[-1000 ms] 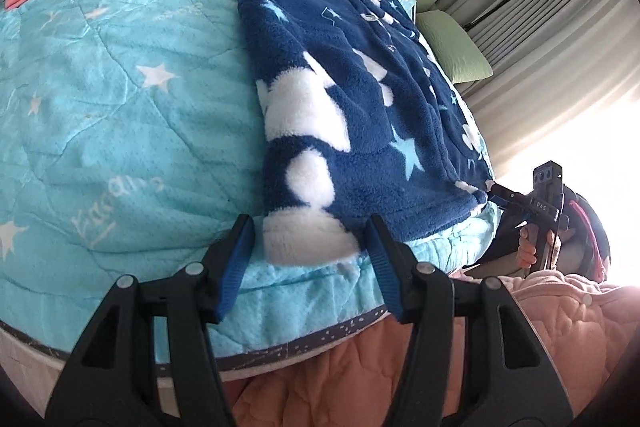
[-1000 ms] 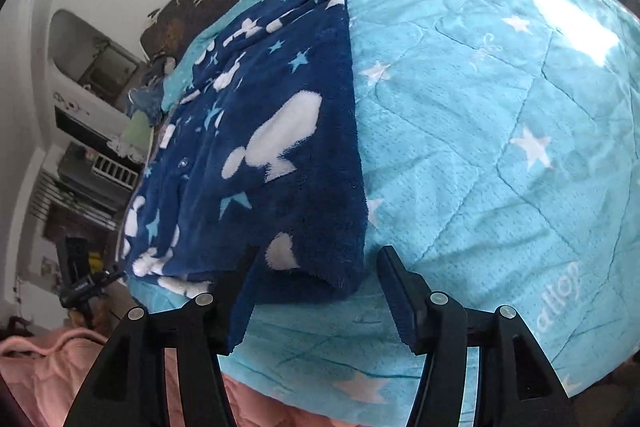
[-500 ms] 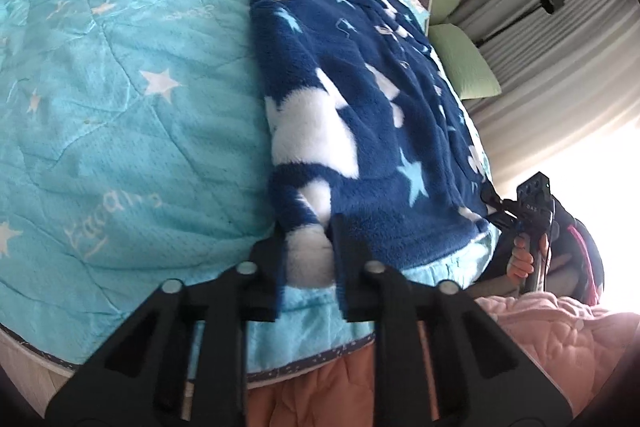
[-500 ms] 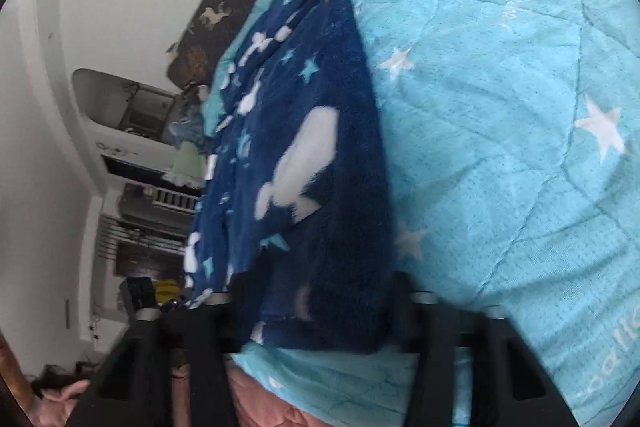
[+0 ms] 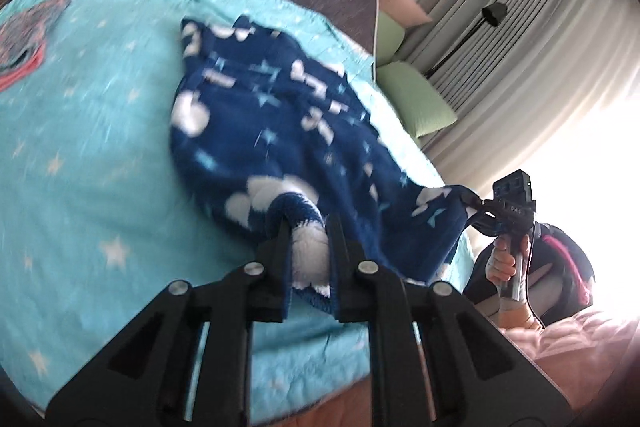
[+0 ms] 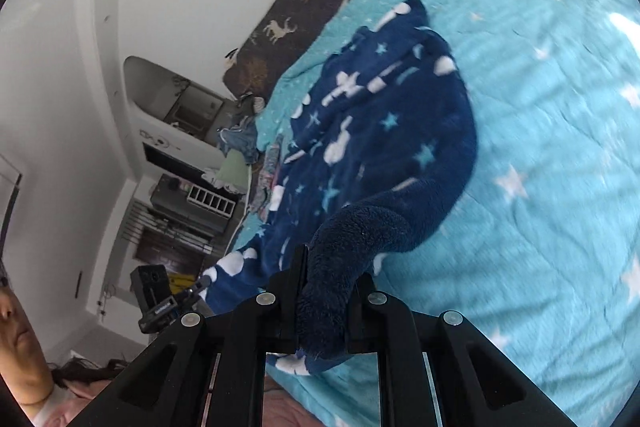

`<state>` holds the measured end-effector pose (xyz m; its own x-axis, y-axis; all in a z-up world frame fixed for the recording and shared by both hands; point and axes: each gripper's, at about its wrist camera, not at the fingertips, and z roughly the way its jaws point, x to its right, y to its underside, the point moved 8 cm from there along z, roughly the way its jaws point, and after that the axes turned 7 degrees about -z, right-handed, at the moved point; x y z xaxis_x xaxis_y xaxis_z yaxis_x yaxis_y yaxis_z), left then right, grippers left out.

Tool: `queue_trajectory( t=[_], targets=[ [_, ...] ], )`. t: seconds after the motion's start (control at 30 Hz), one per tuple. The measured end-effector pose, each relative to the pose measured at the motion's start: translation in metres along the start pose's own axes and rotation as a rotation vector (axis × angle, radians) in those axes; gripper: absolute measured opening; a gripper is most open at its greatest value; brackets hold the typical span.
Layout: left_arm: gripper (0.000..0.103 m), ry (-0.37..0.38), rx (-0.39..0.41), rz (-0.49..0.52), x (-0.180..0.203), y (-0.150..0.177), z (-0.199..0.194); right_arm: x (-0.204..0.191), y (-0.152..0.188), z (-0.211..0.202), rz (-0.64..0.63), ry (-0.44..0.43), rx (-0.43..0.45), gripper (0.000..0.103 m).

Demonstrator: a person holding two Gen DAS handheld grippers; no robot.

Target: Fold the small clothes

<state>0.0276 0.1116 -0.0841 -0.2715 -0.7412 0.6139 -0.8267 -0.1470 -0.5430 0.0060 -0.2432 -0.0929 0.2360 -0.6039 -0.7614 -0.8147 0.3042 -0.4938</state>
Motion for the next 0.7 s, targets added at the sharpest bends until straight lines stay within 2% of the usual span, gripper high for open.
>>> queue_trajectory(
  t=[0.2, 0.33, 0.43, 0.53, 0.63, 0.7],
  targets=[
    [0.016, -0.028, 0.051, 0.069, 0.008, -0.063, 0.022, -0.024, -0.067, 0.015, -0.089, -0.048, 0.061, 0.012],
    [0.015, -0.040, 0.112, 0.066, 0.011, -0.124, 0.035, -0.029, -0.125, 0.025, -0.104, -0.089, 0.111, 0.012],
    [0.014, -0.031, 0.152, 0.050, 0.015, -0.165, 0.042, -0.028, -0.166, 0.039, -0.116, -0.068, 0.127, 0.012],
    [0.008, -0.035, 0.192, 0.056, 0.016, -0.213, 0.056, -0.020, -0.206, 0.055, -0.106, -0.056, 0.142, 0.012],
    [0.008, -0.062, 0.204, 0.068, 0.014, -0.249, 0.071, -0.006, -0.238, 0.066, -0.082, -0.036, 0.157, 0.012],
    [0.007, -0.115, 0.209, 0.090, 0.008, -0.274, 0.085, 0.005, -0.258, 0.077, -0.077, -0.011, 0.160, 0.012]
  ],
)
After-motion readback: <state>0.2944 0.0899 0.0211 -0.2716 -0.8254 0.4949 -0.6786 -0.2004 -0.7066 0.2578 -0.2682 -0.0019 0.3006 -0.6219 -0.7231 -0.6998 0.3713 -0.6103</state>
